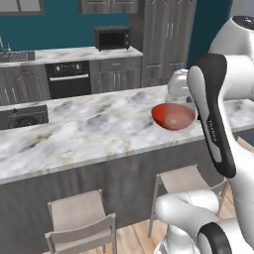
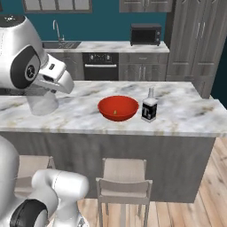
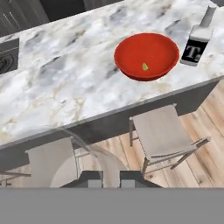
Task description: There is a bowl on the dining counter. Grab a lemon wedge from the fridge and place it in the bowl. Then get the liquor bottle and glass cup from the cabinet and place them next to the bowl.
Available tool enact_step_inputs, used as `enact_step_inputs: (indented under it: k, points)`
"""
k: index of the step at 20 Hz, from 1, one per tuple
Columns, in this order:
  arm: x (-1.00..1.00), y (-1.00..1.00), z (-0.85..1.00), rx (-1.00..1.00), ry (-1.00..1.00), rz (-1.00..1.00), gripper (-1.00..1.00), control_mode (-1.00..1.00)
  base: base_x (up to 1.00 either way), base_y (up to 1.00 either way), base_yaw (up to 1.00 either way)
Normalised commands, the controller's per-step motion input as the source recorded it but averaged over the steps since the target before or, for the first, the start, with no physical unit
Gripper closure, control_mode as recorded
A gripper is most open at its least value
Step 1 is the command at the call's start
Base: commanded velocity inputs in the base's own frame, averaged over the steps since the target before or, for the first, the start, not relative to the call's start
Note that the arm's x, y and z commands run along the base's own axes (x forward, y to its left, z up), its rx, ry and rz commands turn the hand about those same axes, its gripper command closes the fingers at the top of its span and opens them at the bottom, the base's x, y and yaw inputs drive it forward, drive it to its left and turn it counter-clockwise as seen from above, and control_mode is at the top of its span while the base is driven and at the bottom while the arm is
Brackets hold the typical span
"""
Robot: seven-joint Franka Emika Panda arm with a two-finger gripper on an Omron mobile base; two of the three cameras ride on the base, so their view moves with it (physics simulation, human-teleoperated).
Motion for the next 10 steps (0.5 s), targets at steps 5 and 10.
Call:
enact_step_inputs:
  k: [5,10]
  points:
    - [0.30,0.48,-0.37,0.00,0.02,-0.31,1.00,-1.00,0.00,0.00,0.00]
    - [0.53,0.35,-0.43,0.00,0.00,-0.36,1.00,-1.00,0.00,0.00,0.00]
